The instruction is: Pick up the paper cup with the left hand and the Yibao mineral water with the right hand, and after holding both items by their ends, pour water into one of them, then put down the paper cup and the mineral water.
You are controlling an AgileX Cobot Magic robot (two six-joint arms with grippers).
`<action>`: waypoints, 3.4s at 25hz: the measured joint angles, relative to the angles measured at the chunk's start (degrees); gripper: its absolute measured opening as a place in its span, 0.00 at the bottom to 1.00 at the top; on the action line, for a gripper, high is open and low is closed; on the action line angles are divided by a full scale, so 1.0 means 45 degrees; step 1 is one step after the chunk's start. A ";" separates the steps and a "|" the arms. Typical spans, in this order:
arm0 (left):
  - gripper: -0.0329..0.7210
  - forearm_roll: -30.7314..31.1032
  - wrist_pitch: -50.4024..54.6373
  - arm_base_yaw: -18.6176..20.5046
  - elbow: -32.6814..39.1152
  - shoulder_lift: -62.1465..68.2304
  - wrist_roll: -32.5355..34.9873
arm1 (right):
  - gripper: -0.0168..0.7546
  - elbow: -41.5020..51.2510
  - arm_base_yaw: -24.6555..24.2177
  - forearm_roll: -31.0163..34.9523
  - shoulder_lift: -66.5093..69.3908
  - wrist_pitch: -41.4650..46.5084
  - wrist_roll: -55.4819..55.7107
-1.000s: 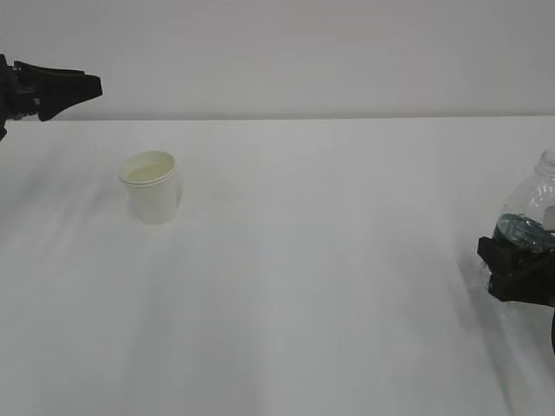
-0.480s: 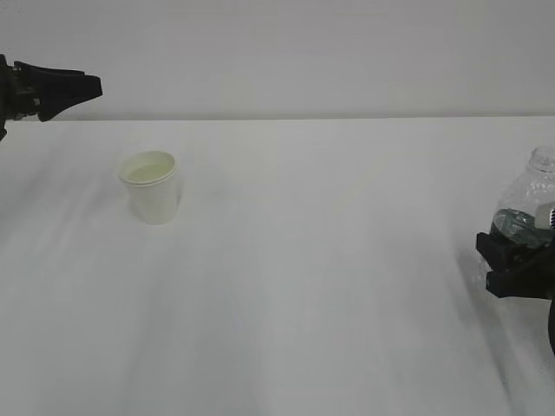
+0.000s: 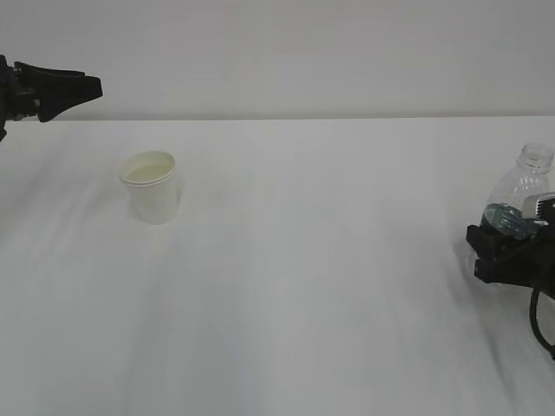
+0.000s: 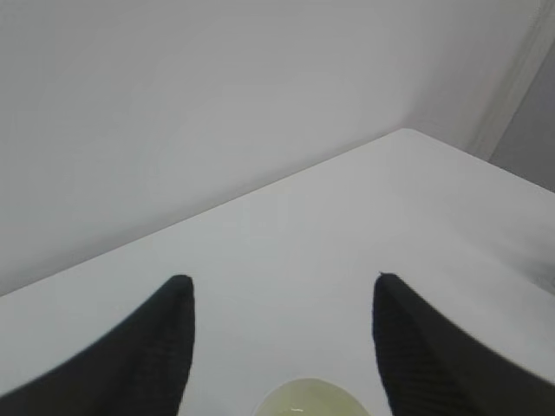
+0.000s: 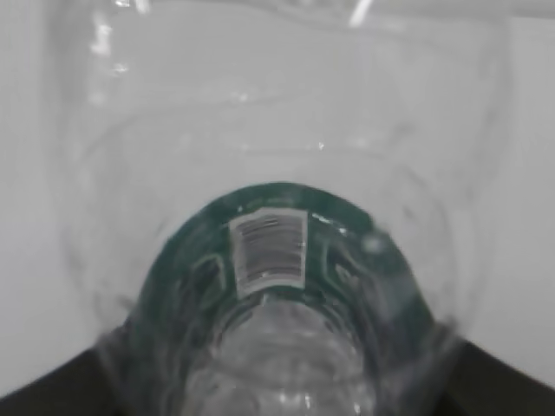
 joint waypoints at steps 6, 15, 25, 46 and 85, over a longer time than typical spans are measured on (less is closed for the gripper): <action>0.66 0.0139 0.0000 0.0000 0.0000 0.0000 0.0000 | 0.57 -0.0768 0.0000 -0.0195 0.0293 0.0000 0.0342; 0.66 0.0197 0.0000 0.0000 0.0000 0.0000 0.0000 | 0.57 -0.1831 0.0000 -0.0299 0.0377 0.0000 0.0511; 0.66 0.0239 0.0000 0.0000 0.0000 0.0000 0.0073 | 0.57 -0.2324 0.0000 -0.0321 0.1104 -0.0048 0.0538; 0.62 0.0340 0.0000 0.0000 0.0000 0.0000 0.0117 | 0.57 -0.2854 0.0000 -0.0400 0.1532 -0.0048 0.0306; 0.62 0.0422 0.0000 -0.0206 0.0000 0.0000 0.0143 | 0.81 -0.2861 0.0000 -0.0857 0.1760 -0.0211 0.0350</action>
